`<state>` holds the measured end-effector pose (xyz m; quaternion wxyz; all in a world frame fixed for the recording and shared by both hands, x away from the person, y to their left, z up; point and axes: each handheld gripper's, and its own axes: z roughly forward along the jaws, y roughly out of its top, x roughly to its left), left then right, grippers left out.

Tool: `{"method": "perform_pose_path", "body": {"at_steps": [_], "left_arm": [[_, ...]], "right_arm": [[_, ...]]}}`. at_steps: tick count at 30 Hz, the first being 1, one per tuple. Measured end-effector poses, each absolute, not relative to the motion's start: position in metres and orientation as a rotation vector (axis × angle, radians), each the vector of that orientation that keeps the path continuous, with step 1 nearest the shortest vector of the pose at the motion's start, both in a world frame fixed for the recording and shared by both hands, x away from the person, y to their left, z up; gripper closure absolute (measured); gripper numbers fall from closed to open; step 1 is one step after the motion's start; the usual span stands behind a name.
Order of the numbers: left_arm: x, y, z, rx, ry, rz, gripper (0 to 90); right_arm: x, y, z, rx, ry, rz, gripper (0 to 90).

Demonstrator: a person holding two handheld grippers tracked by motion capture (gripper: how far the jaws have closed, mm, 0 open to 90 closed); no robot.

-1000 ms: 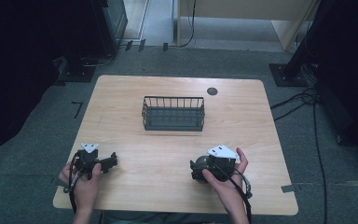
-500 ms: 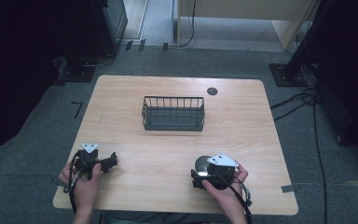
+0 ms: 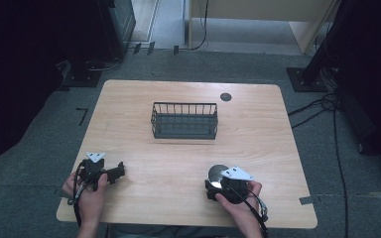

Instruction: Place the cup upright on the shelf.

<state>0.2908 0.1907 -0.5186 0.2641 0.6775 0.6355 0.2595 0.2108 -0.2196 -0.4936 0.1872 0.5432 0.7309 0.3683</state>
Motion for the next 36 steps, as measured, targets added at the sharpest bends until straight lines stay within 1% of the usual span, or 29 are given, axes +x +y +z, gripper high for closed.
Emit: {"method": "perform_pose_path", "body": {"at_steps": [14, 22, 36], "left_arm": [[0.291, 0.191, -0.519, 1.832, 1.718, 0.701, 0.0], [0.291, 0.191, -0.519, 1.832, 1.718, 0.701, 0.0], [0.291, 0.191, -0.519, 1.832, 1.718, 0.701, 0.0]], "right_arm": [[0.221, -0.219, -0.477, 1.512, 2.065, 1.067, 17.1], [0.240, -0.212, -0.450, 1.481, 2.063, 1.080, 17.2], [0.272, -0.209, -0.424, 1.458, 2.033, 1.097, 17.2]]}}
